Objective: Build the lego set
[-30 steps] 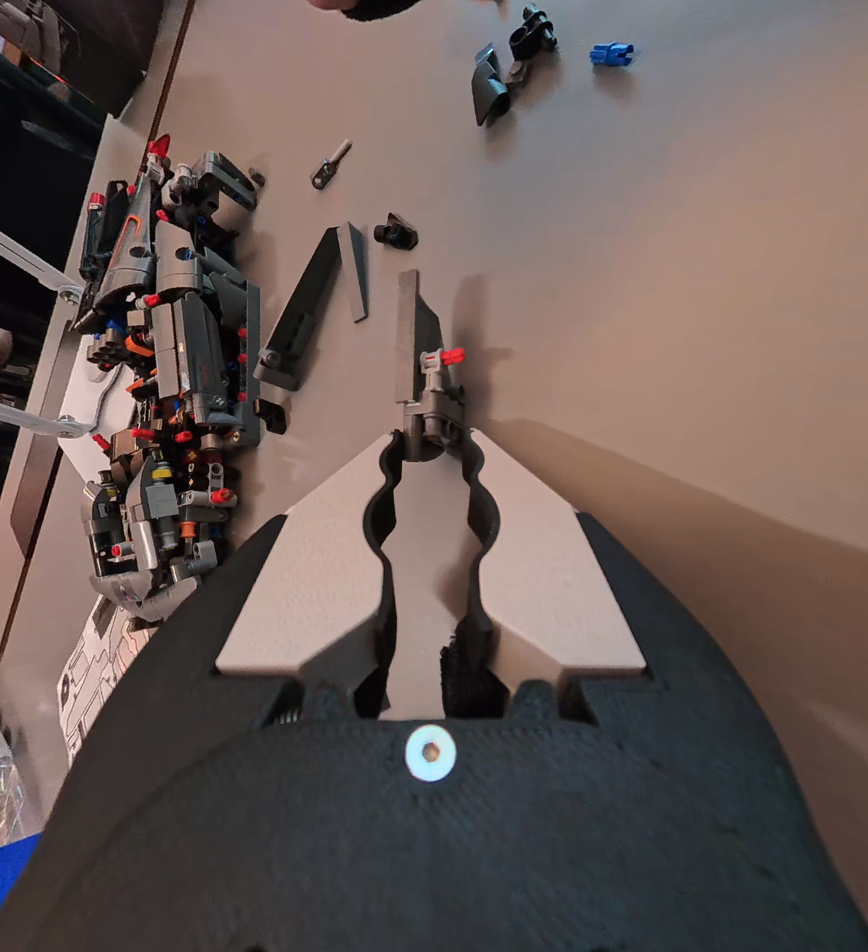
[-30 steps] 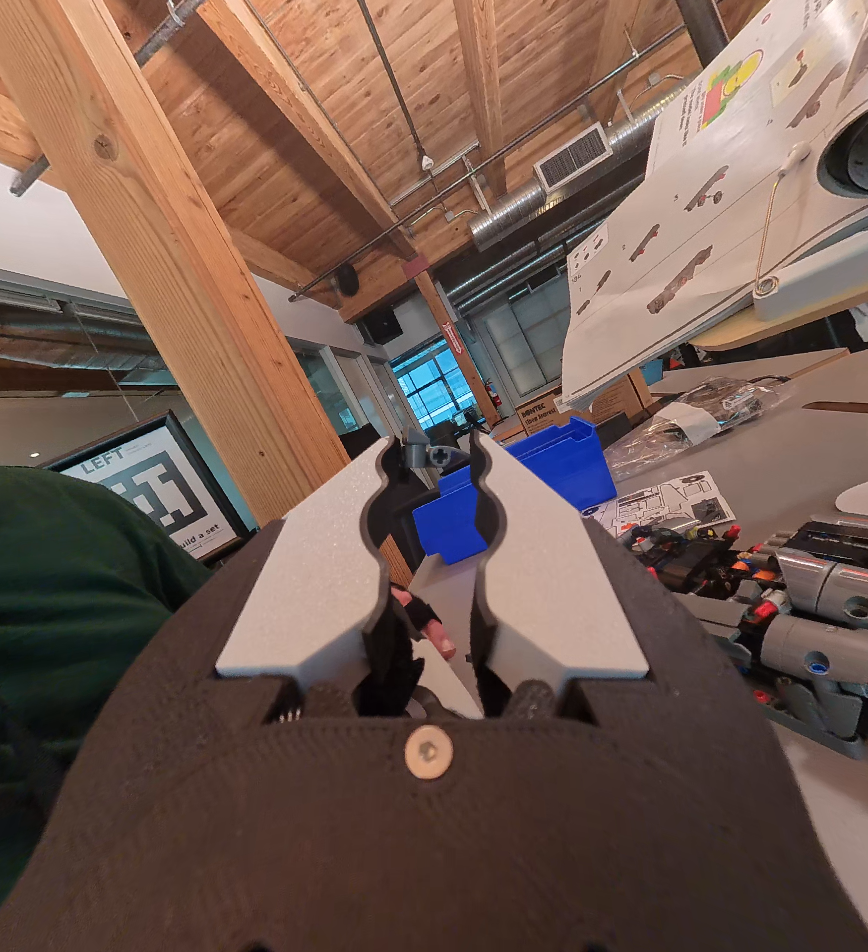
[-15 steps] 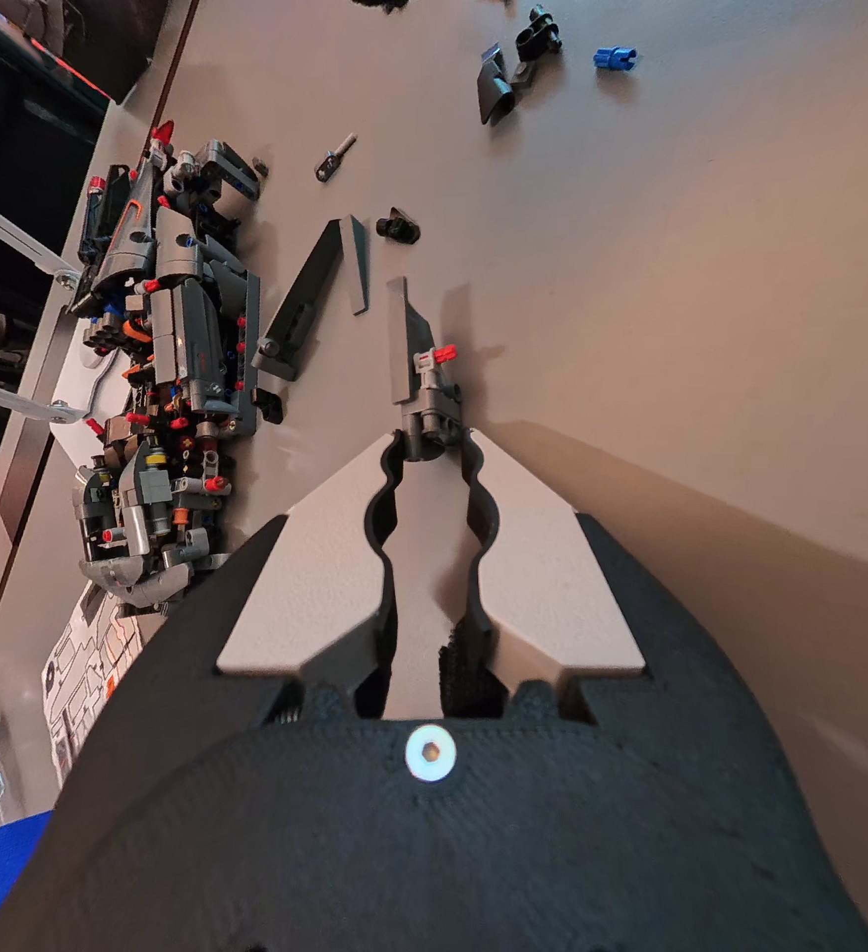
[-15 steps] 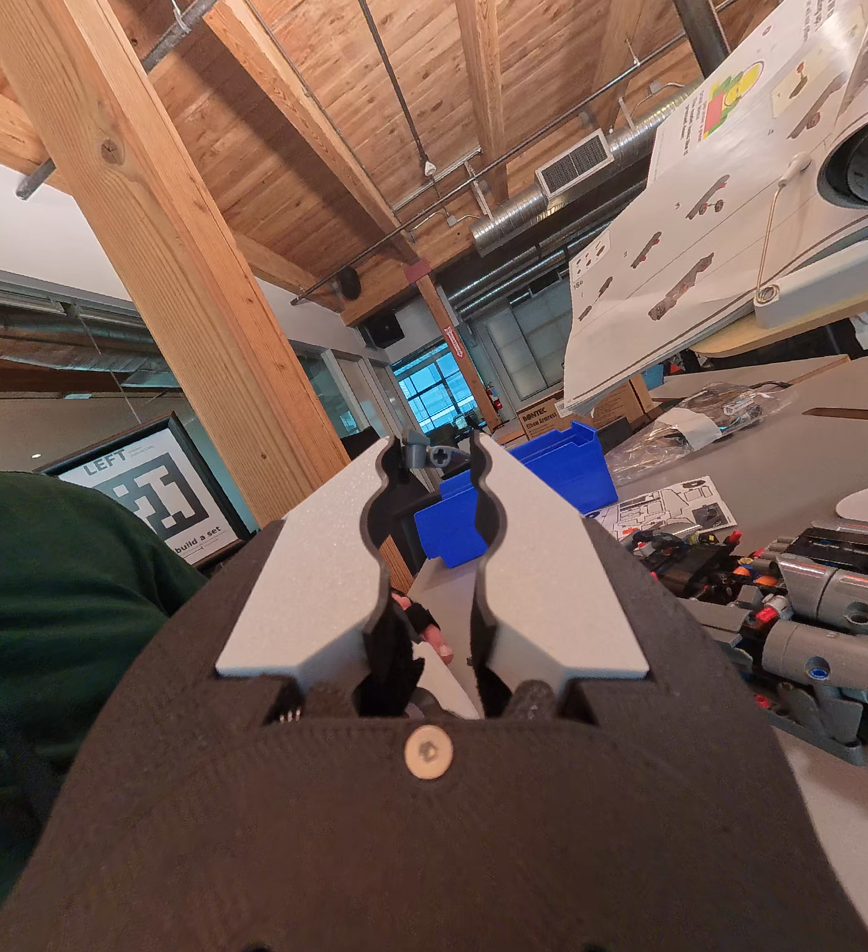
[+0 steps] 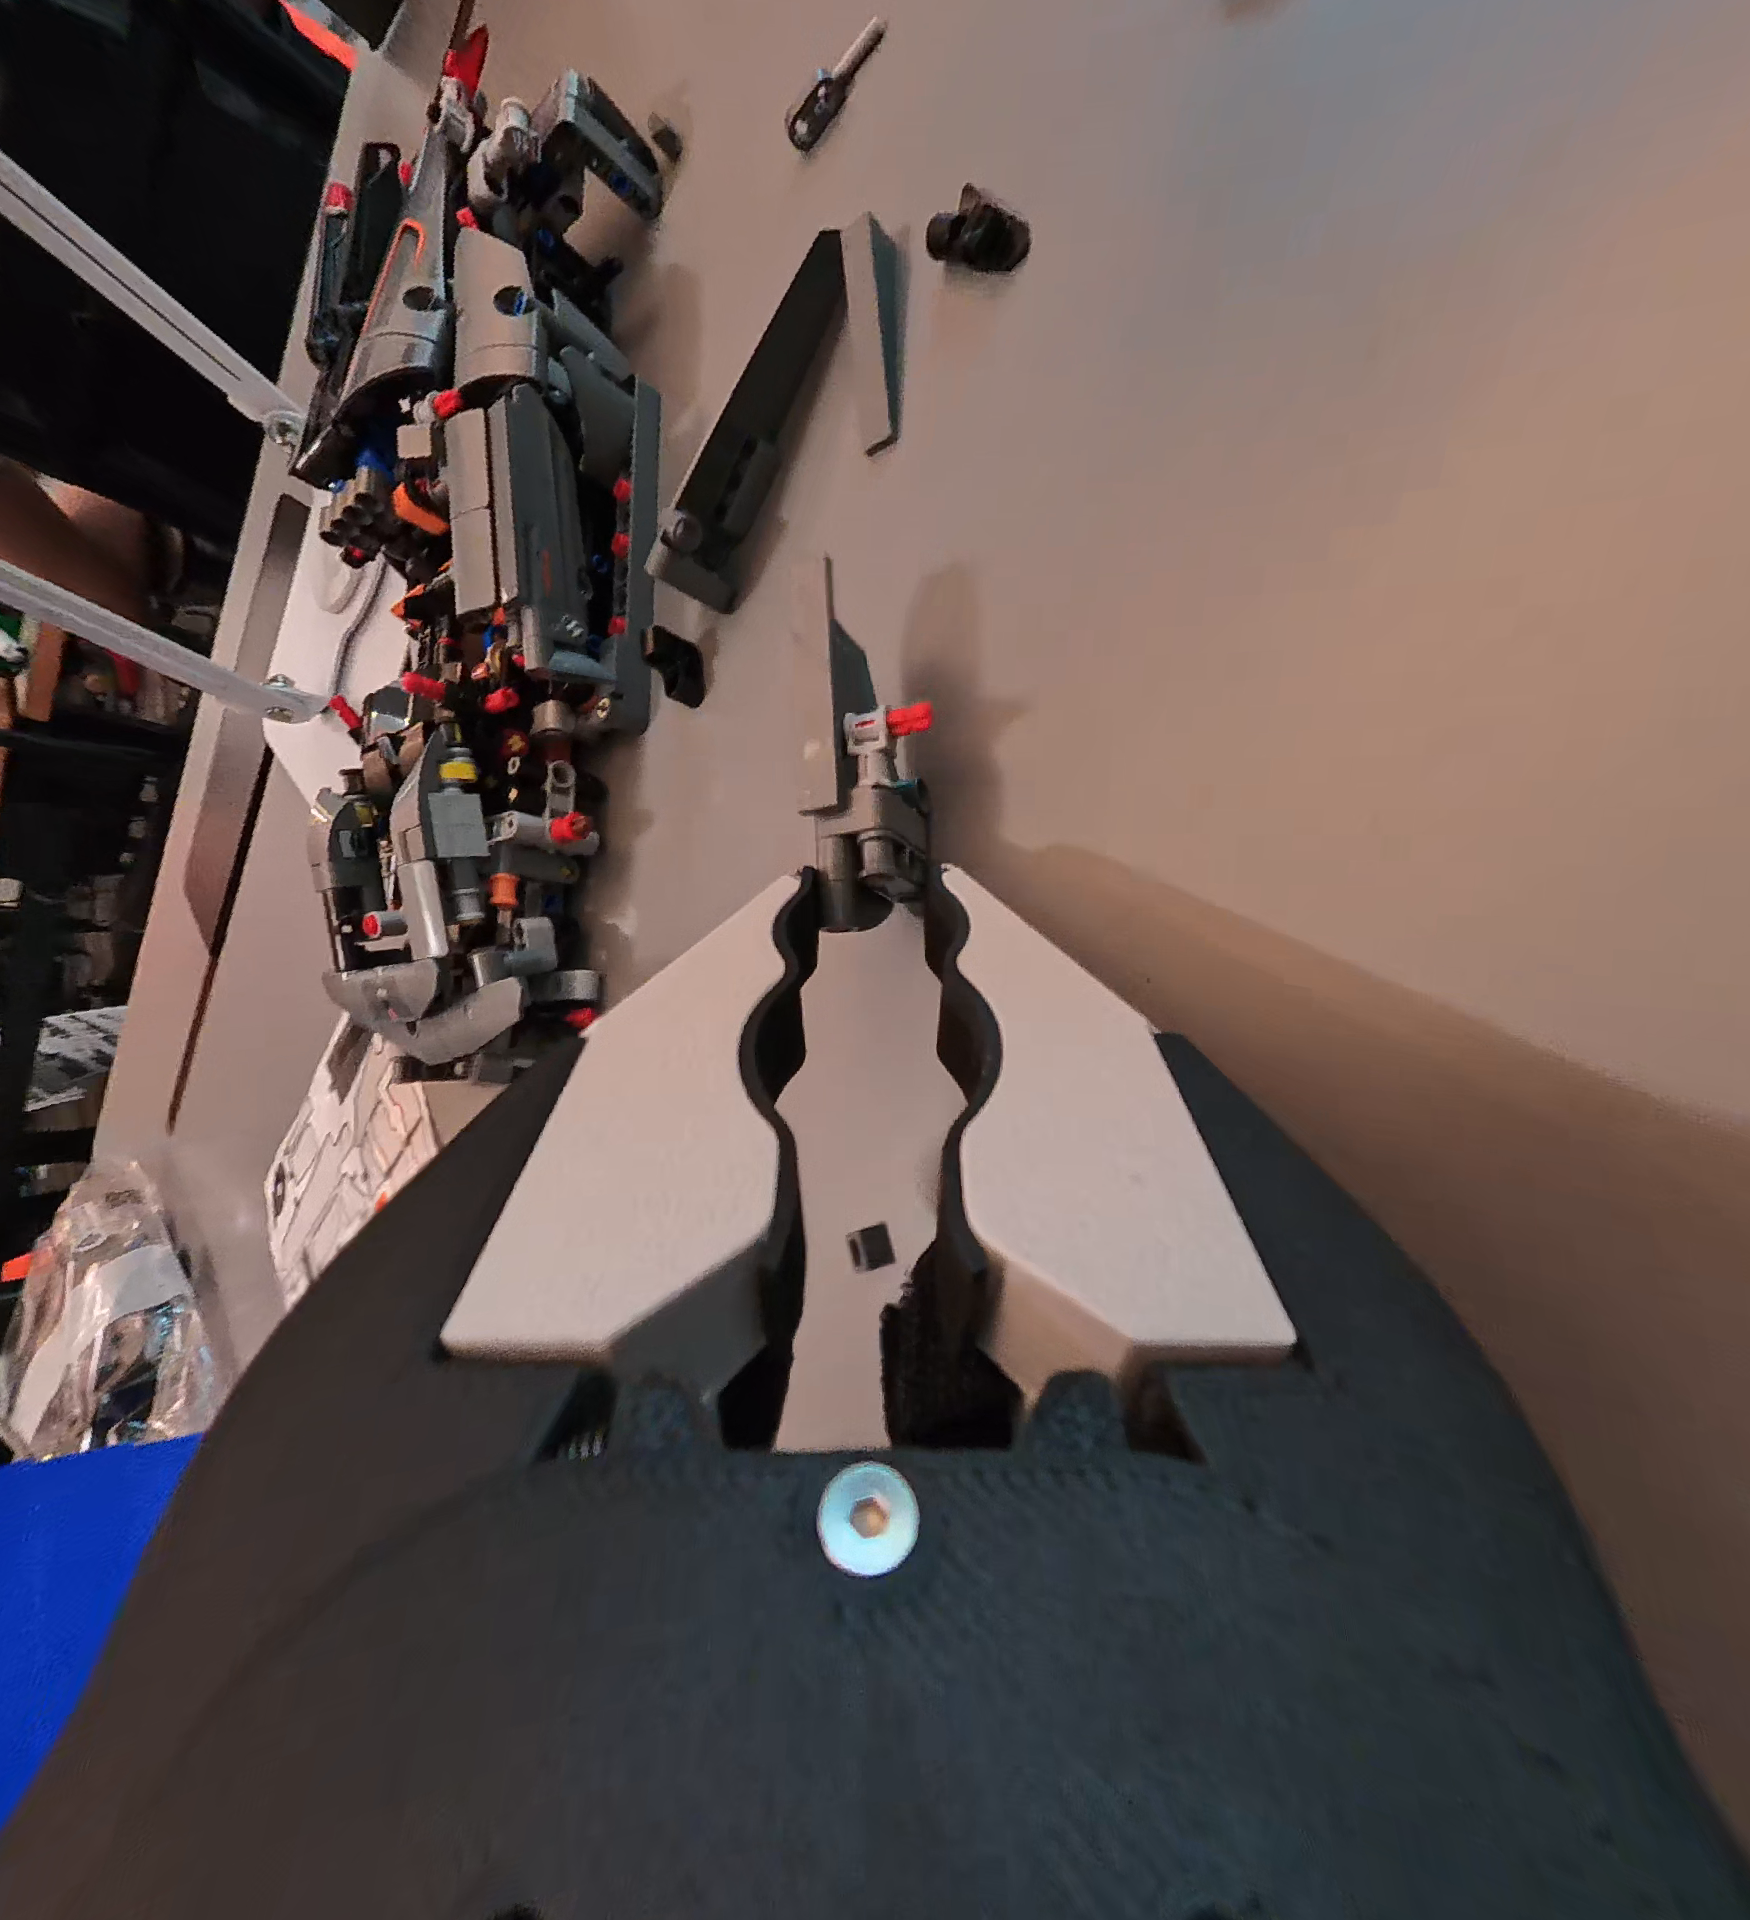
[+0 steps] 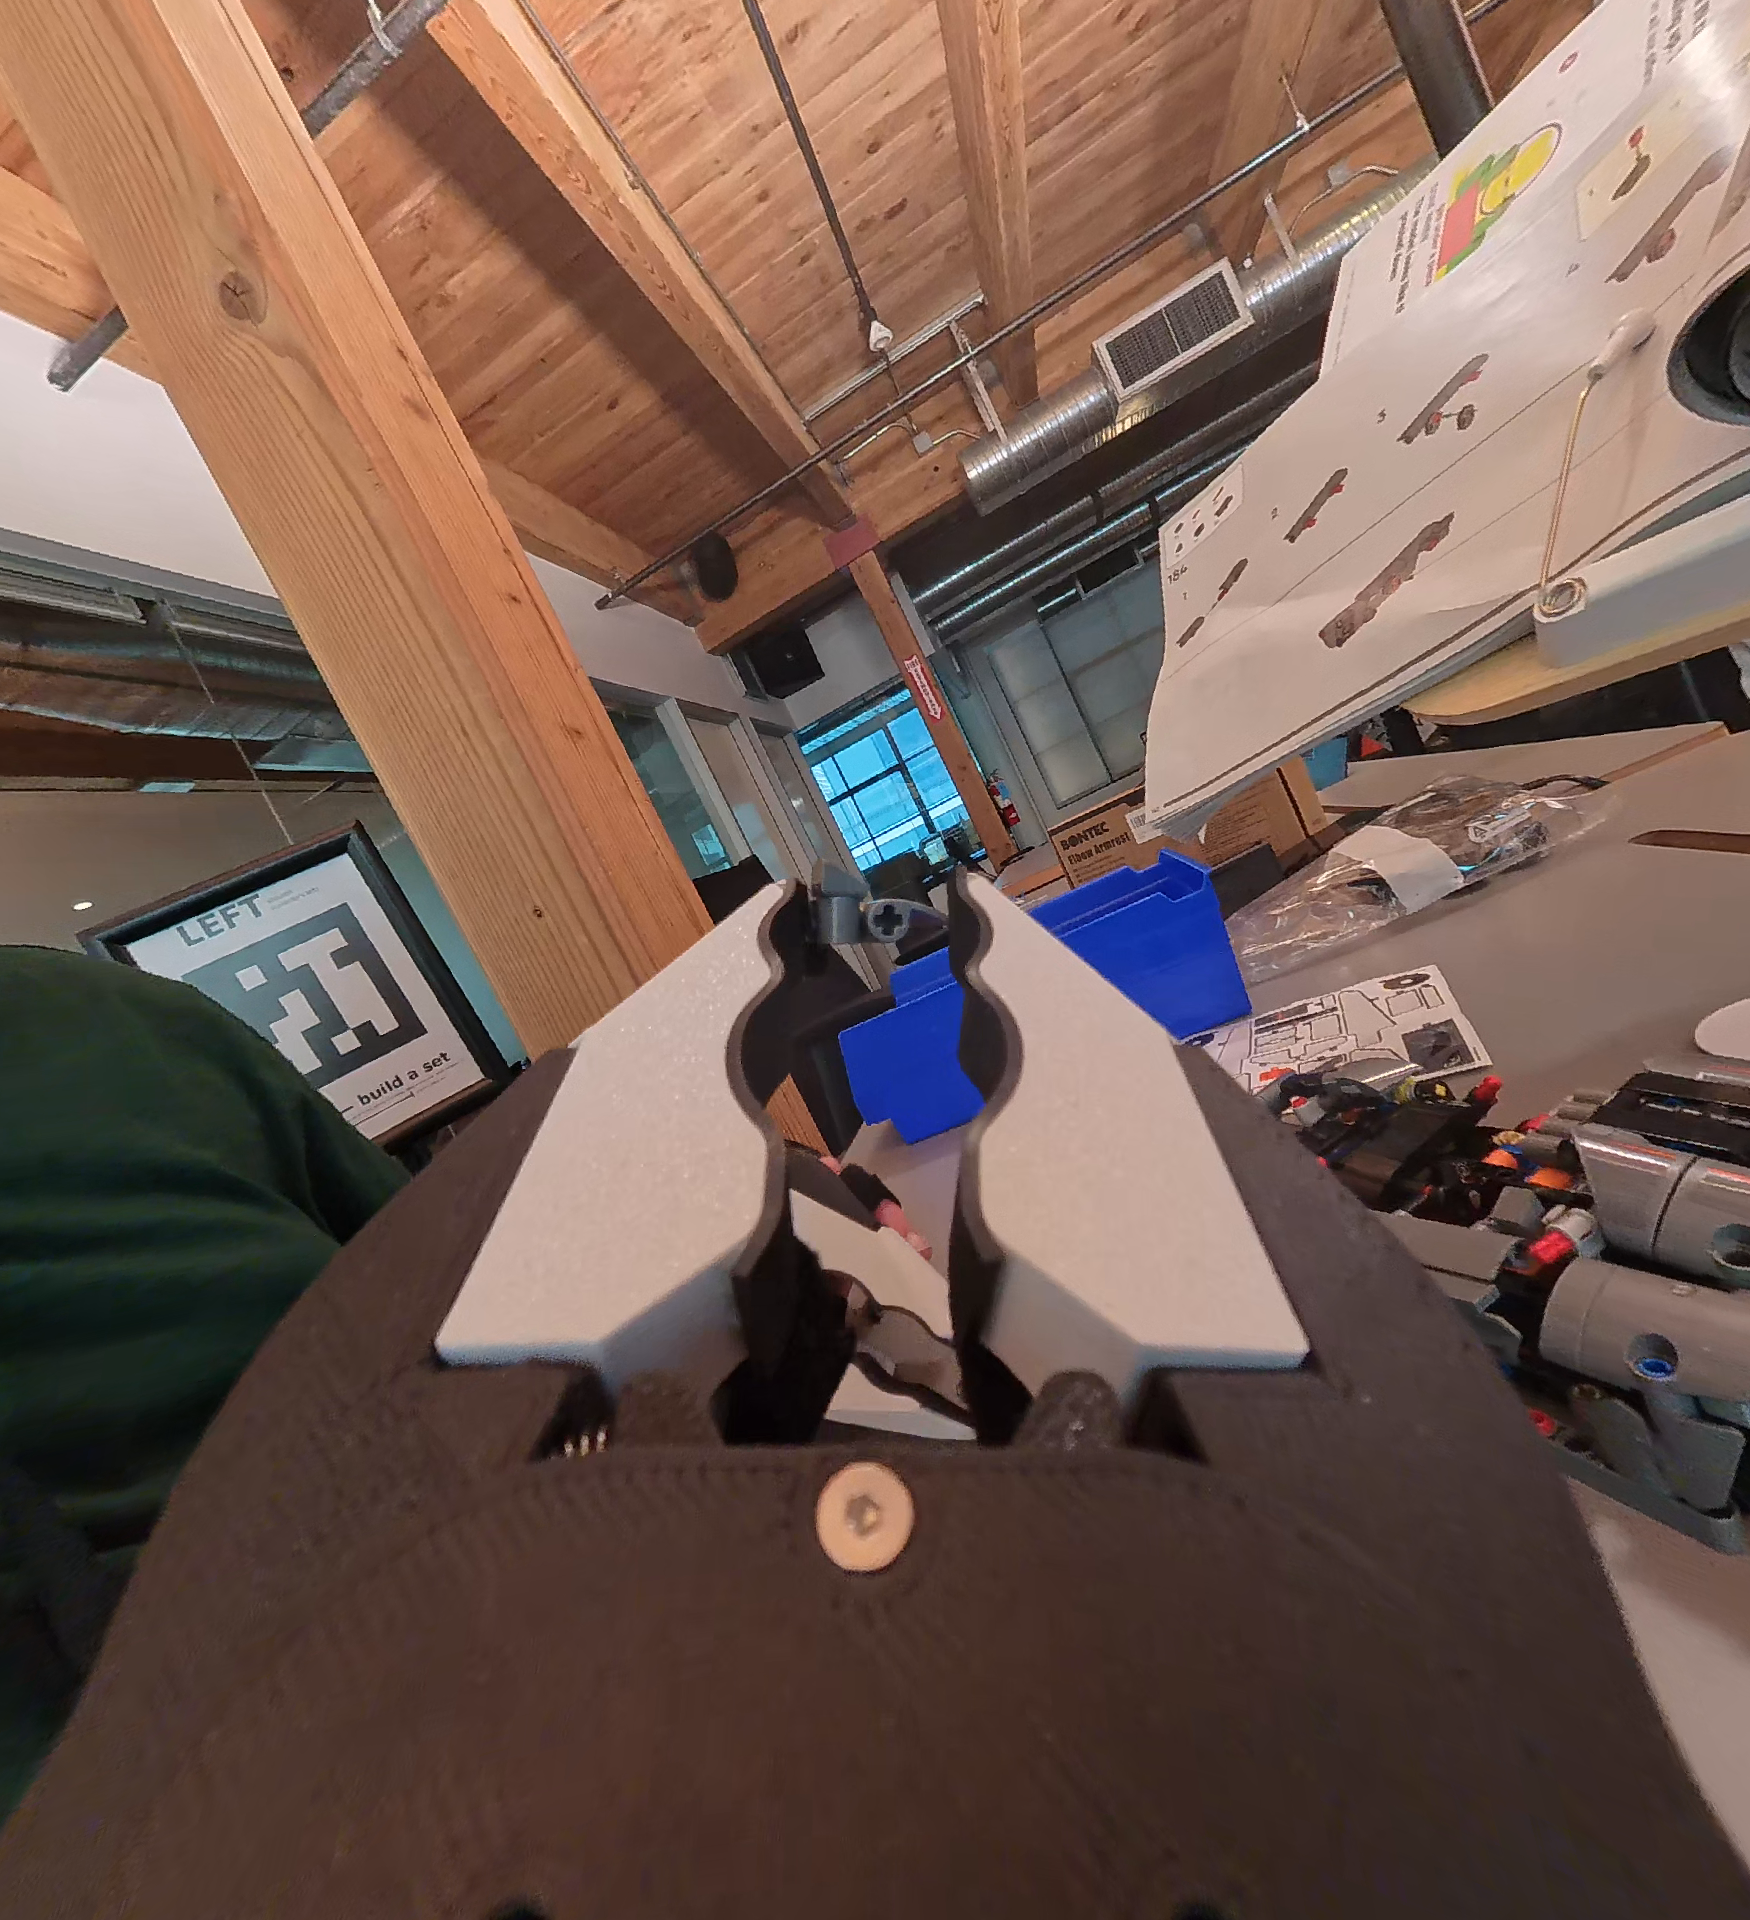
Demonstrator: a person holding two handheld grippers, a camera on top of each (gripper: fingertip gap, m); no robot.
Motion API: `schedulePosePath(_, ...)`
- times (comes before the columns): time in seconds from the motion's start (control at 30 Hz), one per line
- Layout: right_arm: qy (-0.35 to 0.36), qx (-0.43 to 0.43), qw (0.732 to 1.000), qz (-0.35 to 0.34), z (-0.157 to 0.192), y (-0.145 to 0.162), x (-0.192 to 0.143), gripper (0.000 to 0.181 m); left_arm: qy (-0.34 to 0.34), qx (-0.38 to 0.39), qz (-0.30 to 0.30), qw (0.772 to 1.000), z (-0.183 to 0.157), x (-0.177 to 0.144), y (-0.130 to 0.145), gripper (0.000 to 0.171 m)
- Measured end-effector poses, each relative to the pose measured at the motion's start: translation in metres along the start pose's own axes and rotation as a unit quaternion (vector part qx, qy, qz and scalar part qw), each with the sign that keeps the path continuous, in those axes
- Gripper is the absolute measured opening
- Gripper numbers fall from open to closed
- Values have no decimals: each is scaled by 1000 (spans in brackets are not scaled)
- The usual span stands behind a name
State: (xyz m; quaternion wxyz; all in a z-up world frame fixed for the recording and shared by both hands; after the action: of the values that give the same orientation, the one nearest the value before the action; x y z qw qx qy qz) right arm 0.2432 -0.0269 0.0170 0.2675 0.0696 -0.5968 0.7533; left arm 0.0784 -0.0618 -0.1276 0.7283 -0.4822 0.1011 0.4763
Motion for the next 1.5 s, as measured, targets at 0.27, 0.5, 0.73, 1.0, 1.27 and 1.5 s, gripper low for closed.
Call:
schedulePosePath(0.27,-6,0,1000,8,2,3,2,25,4,-5,-6,1000,-1,-3,3,17)
schedulePosePath(0.5,-4,4,1000,11,1,4,2,25,1,-2,-7,1000,0,-3,3,16)
schedulePosePath(0.73,-4,6,1000,13,0,5,2,24,75,-87,-23,993,-1,-6,0,15)
schedulePosePath(1.0,-3,6,1000,13,0,4,2,24,168,-223,-51,959,14,-10,-4,14)
schedulePosePath(1.27,-9,7,1000,19,1,6,4,25,270,-355,-124,886,29,-21,-17,14)
schedulePosePath(1.5,-21,6,999,34,5,12,9,25,316,-400,-161,845,44,-29,-26,14)
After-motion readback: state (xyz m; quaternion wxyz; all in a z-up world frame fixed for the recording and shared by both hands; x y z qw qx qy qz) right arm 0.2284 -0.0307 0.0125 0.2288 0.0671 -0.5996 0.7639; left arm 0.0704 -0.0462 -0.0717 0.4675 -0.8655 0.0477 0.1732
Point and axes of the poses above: each gripper's, where its closed fingertips meet, x out along the fingers, y out of its underside, z = x × y across the jaws, the point moved 4 cm from there along -x, back along the fingers, and after that the axes turned 11 degrees about -x, right-handed, at the moved point
